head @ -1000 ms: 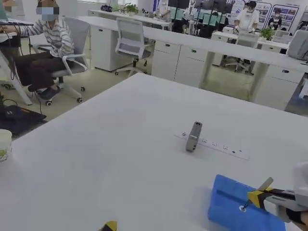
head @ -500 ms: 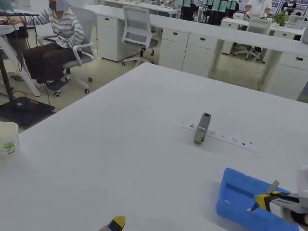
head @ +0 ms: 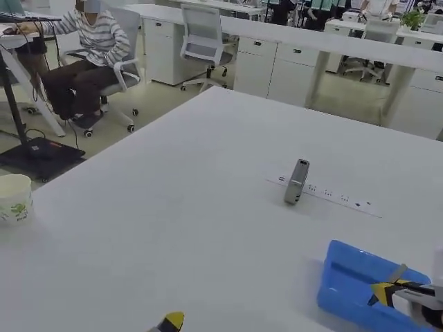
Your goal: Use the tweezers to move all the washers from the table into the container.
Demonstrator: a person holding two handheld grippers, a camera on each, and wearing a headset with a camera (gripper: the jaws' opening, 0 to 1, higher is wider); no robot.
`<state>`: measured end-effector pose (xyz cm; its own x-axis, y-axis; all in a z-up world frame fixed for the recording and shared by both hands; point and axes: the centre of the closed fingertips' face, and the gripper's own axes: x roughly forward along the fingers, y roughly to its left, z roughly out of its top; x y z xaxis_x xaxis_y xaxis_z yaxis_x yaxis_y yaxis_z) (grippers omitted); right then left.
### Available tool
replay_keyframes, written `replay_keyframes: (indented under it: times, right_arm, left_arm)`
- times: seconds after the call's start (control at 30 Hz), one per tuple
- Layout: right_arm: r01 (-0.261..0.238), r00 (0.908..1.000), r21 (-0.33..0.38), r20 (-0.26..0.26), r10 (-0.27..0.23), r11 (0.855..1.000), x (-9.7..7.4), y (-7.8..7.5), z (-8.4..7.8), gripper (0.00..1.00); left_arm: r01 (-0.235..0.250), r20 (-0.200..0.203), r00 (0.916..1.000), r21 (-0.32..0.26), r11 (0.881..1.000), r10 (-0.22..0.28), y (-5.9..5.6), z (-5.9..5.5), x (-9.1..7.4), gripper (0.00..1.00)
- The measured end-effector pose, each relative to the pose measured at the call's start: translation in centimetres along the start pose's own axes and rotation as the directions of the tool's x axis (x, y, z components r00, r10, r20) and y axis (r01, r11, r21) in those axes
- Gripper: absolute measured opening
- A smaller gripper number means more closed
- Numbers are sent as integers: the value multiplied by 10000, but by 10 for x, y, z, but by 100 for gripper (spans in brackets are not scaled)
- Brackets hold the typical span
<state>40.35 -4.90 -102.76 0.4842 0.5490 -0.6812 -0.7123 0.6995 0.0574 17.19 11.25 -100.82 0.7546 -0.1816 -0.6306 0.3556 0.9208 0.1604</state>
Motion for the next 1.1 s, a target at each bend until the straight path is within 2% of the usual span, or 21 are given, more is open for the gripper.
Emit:
replay_keyframes:
  times: [0.33,0.43,0.57,0.67,0.73,0.9,1.0,1.1]
  right_arm:
    - [76,10000,5,-23,-76,10000,2,4,-3,3]
    - [70,9998,36,-168,-69,10000,2,3,-3,3]
    - [70,10000,232,2,-70,9997,-4,5,0,3]
    - [126,9998,182,132,-128,9998,-11,8,3,3]
    - [98,9996,153,274,-102,9998,-19,17,7,3]
    - [178,9946,33,1021,-180,9998,-45,36,22,3]
    - [468,9907,-391,1296,-413,9981,-55,38,28,3]
    - [290,9891,-461,1455,-220,9985,-65,46,32,3]
  left_arm:
    - [-55,-56,10000,-40,10000,55,1,-1,0,91]
    - [-67,-90,9999,-33,10000,66,2,-2,1,91]
    - [-44,-54,10000,-44,10000,44,1,-1,0,91]
    - [-62,28,10000,-80,9999,62,2,0,0,91]
    - [-34,84,10000,-130,9999,35,1,1,0,91]
    - [27,90,10000,-97,9999,-26,0,1,-1,91]
    - [-21,160,9999,-78,10000,22,1,2,-2,91]
    - [-63,306,9995,-242,9997,71,3,4,-3,91]
